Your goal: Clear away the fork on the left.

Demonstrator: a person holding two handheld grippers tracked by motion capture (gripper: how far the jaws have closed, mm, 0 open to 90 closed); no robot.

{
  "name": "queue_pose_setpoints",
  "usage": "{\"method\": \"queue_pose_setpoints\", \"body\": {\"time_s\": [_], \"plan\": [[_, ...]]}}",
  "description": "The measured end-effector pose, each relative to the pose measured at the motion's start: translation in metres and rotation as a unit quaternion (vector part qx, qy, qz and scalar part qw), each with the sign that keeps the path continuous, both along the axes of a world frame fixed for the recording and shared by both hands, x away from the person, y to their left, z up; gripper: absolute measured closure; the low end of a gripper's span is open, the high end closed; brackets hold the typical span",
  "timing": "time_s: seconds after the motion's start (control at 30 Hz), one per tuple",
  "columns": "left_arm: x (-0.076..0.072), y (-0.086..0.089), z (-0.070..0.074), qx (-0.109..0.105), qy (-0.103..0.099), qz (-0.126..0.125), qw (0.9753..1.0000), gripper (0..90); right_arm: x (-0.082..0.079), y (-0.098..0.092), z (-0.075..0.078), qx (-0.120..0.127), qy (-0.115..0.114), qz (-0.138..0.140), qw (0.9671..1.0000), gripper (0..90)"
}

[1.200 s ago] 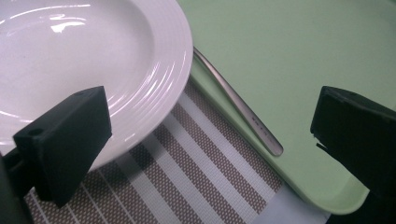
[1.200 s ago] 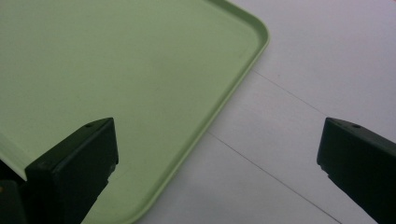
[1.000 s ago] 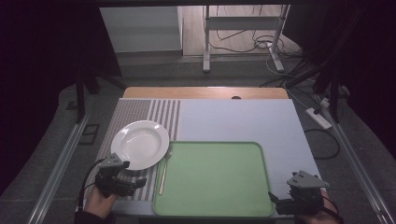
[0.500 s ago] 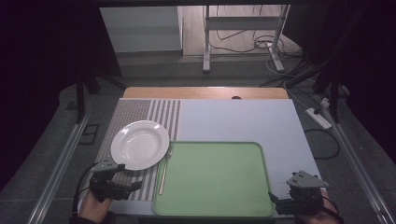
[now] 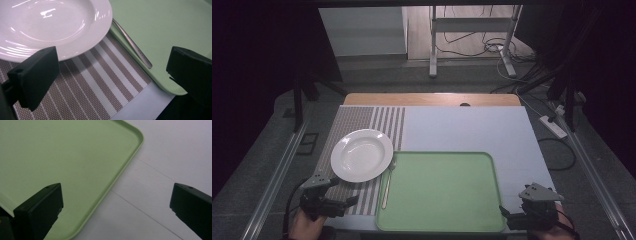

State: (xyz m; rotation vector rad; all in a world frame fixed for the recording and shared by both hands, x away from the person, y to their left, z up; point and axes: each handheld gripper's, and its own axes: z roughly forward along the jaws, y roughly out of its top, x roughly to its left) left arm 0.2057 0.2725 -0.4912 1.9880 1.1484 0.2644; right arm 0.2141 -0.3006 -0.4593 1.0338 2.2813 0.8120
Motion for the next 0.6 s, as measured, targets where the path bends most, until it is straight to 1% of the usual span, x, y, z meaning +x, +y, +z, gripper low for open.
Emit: {"method": "queue_pose_setpoints", "body": {"time_s": [0.27,0.47,0.6], "plan": [[-0.007,0.004,0.001,0.007,-0.005,0.006,0.9999,0.0,0.000,0.000,0.000,0.000,0.001,-0.001,1.0000,0.0],[-0.015,0.007,0.002,0.014,-0.014,0.015,0.9997,0.0,0.000,0.000,0.000,-0.001,0.001,-0.002,1.0000,0.0],[-0.017,0.009,0.002,0.010,-0.015,0.019,0.9996,0.0,0.000,0.001,0.000,-0.002,0.001,-0.002,1.0000,0.0]]}}
